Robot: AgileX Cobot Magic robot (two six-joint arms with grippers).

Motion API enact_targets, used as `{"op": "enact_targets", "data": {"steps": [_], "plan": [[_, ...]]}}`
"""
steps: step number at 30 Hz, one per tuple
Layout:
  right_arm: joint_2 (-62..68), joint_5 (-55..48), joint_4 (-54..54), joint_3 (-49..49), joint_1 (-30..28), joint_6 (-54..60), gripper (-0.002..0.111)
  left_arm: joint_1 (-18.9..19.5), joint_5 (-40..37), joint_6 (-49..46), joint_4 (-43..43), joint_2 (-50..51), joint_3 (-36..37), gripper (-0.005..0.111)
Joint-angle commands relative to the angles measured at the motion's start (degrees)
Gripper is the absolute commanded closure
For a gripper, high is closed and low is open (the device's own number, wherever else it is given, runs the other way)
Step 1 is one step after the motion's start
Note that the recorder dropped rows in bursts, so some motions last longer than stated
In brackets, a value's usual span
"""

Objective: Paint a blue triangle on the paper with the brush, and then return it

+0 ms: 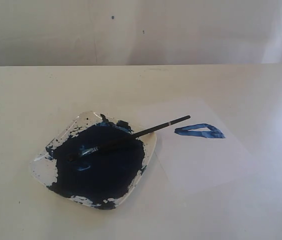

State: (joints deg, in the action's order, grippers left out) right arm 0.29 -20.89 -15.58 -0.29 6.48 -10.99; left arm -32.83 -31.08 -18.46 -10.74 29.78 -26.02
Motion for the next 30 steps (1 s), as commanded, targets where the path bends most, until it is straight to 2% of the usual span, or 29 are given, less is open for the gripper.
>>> {"op": "enact_targets", "data": {"steps": [1, 8, 21, 24, 30], "plan": [[-0.29, 0.47, 1.03, 0.29, 3.96, -0.44, 0.108, 0.18, -0.17, 0.56, -0.73, -0.44, 0.41, 0.107], [-0.29, 0.58, 3.15, 0.29, 8.58, -4.69, 0.108, 0.18, -0.17, 0.56, -0.73, -0.44, 0.41, 0.107], [-0.29, 0.82, 4.68, 0.29, 8.85, -4.45, 0.108, 0.18, -0.17, 0.56, -0.73, -0.44, 0.41, 0.107], [-0.29, 1.39, 7.29, 0.29, 8.85, -0.79, 0.108, 0.18, -0.17, 0.56, -0.73, -0.44, 0.41, 0.107], [-0.29, 1.68, 17.92, 0.29, 8.85, 14.47, 0.108, 0.18, -0.17, 0.56, -0.73, -0.44, 0.41, 0.107]]}}
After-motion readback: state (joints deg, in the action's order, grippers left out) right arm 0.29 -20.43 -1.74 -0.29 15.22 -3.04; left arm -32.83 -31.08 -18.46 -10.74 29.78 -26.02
